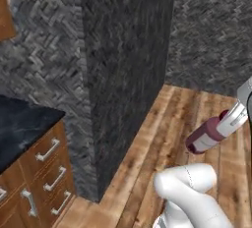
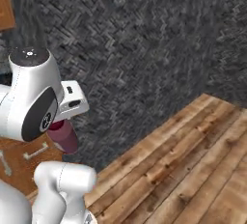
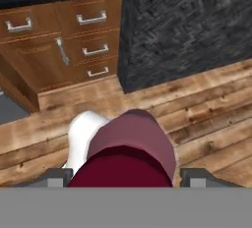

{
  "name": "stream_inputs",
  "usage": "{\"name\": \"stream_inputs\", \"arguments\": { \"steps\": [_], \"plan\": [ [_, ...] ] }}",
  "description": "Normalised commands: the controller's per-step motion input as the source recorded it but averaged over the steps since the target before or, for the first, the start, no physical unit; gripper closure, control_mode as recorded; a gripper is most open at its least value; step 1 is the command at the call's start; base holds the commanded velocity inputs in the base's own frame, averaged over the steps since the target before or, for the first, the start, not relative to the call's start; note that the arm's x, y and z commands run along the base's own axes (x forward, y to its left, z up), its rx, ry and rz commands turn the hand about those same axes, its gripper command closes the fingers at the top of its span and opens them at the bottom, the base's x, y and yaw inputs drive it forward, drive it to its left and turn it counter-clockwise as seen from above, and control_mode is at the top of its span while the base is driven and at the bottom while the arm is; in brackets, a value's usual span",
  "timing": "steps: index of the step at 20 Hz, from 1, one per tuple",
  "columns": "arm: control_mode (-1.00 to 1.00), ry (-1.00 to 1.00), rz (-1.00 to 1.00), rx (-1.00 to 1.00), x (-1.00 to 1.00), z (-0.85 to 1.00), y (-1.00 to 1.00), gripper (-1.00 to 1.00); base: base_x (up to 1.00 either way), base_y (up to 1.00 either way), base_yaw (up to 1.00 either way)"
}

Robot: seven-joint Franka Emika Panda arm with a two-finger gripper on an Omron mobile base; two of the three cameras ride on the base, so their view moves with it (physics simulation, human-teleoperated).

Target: Place the drinks on the dining counter in a tight cluster.

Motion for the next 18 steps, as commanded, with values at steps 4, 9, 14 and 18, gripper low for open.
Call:
{"name": "stream_inputs", "arguments": {
  "steps": [4, 9, 14, 18],
  "plan": [
    [1.0, 0.0, 0.0, 0.0, 0.0, 0.0, 0.0, 1.0, 0.08, 0.09, -0.9],
    [1.0, 0.0, 0.0, 0.0, 0.0, 0.0, 0.0, 1.0, 0.65, 0.2, -0.69],
    [1.0, 0.0, 0.0, 0.0, 0.0, 0.0, 0.0, 1.0, 1.0, 0.62, -0.42],
    [1.0, 0.0, 0.0, 0.0, 0.0, 0.0, 0.0, 1.0, 1.0, 0.73, -0.39]
  ]
}}
